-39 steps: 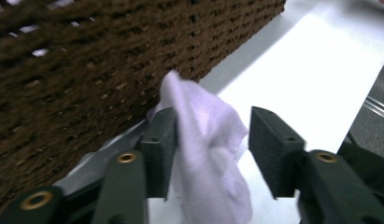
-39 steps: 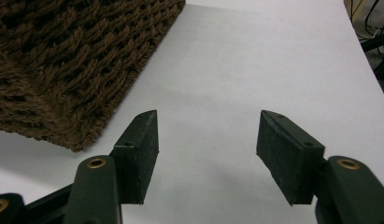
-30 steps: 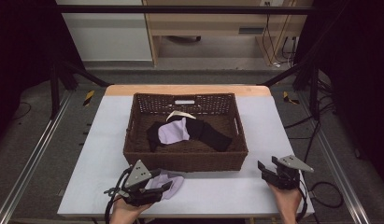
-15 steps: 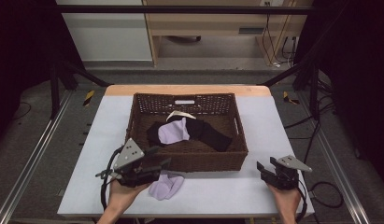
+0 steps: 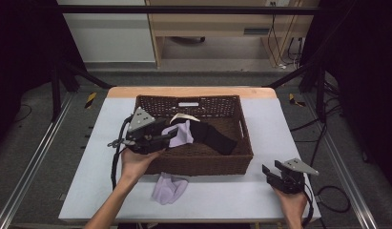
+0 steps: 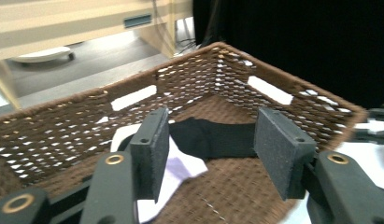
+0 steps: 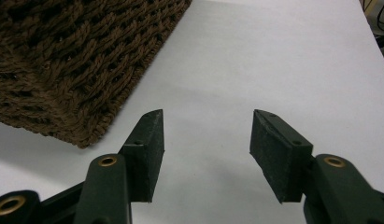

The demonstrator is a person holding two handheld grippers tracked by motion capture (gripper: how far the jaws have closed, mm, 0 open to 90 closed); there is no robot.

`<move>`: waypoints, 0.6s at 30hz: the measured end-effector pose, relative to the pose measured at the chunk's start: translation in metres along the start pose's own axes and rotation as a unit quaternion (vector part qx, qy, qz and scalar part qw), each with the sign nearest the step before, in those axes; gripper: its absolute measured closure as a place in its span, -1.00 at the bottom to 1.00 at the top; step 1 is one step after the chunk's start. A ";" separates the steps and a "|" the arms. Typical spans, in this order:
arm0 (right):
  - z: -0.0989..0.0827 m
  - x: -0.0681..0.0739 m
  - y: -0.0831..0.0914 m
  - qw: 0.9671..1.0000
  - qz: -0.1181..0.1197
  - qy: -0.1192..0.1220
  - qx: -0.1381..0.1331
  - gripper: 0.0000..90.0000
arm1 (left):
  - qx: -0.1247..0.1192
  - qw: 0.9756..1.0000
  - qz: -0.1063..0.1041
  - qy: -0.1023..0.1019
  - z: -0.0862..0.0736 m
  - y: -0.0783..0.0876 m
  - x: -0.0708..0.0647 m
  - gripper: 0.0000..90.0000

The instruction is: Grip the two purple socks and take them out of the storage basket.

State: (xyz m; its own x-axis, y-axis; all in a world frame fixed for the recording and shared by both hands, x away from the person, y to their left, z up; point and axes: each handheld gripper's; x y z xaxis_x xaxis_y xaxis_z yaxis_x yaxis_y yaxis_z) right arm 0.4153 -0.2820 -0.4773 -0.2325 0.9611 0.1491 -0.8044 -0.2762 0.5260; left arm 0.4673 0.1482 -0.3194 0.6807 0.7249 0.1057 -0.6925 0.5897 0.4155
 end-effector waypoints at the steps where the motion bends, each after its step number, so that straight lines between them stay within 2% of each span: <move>1: 0.000 0.000 0.000 1.000 0.001 -0.003 0.001 0.00 | 0.001 1.000 0.003 -0.001 0.001 -0.004 0.001 0.03; 7: 0.000 0.000 0.000 1.000 0.000 -0.002 0.000 0.01 | -0.001 1.000 0.018 -0.004 0.007 -0.024 0.011 0.09; 11: 0.000 0.000 -0.001 1.000 0.001 -0.001 0.001 0.01 | -0.007 1.000 0.020 0.000 0.007 -0.039 0.017 0.09; 14: 0.000 0.000 -0.001 1.000 0.001 -0.001 0.002 0.01 | 0.005 0.999 0.034 -0.011 0.007 -0.051 0.019 0.09; 18: 0.001 0.000 -0.001 1.000 0.001 0.000 0.000 0.01 | 0.020 0.999 0.044 -0.006 0.006 -0.068 0.023 0.08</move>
State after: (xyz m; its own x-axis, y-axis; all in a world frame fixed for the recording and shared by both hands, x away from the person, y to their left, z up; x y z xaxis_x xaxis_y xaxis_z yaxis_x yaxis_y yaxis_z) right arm 0.4166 -0.2820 -0.4775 -0.2345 0.9604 0.1501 -0.8035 -0.2784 0.5262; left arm 0.5316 0.1232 -0.3401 0.6205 0.7687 0.1550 -0.7404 0.5090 0.4390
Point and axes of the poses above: each handheld gripper's, and its own axes: y roughly backward along the jaws, z roughly out of its top, x roughly to its left, and after that the axes turned 8 degrees about -y, right-handed
